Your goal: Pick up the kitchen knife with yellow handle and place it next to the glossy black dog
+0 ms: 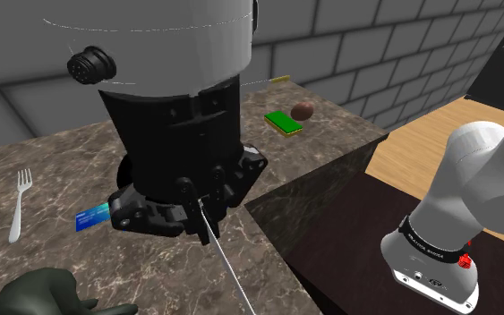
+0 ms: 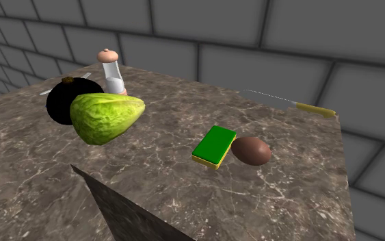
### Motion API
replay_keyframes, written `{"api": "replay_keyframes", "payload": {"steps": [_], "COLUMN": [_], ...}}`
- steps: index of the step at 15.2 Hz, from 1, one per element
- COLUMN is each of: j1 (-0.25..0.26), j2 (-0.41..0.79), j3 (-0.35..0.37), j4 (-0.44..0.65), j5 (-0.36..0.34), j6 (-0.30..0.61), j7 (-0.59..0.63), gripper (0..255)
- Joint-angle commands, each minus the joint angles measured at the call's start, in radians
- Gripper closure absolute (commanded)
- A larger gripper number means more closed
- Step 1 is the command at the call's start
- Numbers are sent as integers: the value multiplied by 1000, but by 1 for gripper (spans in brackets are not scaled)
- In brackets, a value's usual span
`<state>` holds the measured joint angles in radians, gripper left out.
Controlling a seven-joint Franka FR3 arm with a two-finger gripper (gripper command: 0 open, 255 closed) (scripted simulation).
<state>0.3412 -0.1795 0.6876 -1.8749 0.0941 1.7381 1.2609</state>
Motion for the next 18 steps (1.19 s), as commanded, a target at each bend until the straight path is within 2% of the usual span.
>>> {"api": "replay_keyframes", "payload": {"steps": [1, 18], "j1": [1, 7], "j2": [-2, 33], "j3": [2, 25], "j4": [-30, -230], "j5": [2, -13], "j6": [29, 257], "j7": [0, 17], "gripper": [255, 255]}}
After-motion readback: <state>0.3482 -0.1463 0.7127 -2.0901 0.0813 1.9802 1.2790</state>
